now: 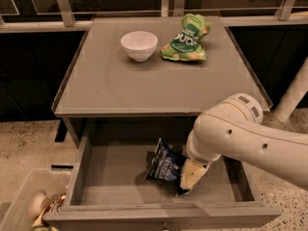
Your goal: Pick blue chip bag from top drawer and place on counter
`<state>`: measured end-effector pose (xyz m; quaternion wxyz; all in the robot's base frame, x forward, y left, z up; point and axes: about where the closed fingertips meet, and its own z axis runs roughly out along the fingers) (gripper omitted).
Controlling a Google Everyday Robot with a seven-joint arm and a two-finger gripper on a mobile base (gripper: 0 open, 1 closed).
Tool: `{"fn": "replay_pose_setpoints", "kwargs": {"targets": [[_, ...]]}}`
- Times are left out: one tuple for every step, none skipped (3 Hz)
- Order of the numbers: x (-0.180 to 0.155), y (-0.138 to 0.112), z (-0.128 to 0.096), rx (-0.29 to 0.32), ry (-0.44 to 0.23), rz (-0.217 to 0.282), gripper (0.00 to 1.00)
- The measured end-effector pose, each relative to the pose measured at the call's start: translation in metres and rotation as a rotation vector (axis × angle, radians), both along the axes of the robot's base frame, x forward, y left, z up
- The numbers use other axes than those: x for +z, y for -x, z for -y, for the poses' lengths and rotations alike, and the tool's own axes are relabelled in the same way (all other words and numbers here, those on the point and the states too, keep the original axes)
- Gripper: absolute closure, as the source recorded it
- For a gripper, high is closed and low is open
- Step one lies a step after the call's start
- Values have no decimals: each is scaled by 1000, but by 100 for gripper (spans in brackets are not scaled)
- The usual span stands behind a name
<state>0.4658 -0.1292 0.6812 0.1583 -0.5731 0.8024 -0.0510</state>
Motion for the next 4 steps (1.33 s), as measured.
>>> {"fn": "replay_pose_setpoints", "kwargs": {"targets": [[-20,-13,14,-38,-3,17,0],[-42,5,13,-54,-38,-12,0],[-60,32,-3,-44,-75,-55,0],[-70,43,-30,24,-99,-60,0]]}}
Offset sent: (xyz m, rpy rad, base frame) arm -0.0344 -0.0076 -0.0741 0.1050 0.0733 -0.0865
